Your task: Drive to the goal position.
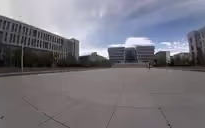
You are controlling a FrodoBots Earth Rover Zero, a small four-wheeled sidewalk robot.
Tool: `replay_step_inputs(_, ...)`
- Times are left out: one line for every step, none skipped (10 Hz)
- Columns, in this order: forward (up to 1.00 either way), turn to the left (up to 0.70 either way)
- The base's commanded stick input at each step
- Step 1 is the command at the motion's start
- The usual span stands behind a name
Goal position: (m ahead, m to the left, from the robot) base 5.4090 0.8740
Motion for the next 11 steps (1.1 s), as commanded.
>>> replay_step_inputs(0.7,0.01)
replay_step_inputs(0.7,0.0)
replay_step_inputs(0.7,0.01)
replay_step_inputs(0.7,0.0)
replay_step_inputs(0.7,0.01)
replay_step_inputs(0.7,0.02)
replay_step_inputs(0.7,0.01)
replay_step_inputs(0.7,0.0)
replay_step_inputs(0.7,0.0)
replay_step_inputs(0.7,0.0)
replay_step_inputs(0.7,0.01)
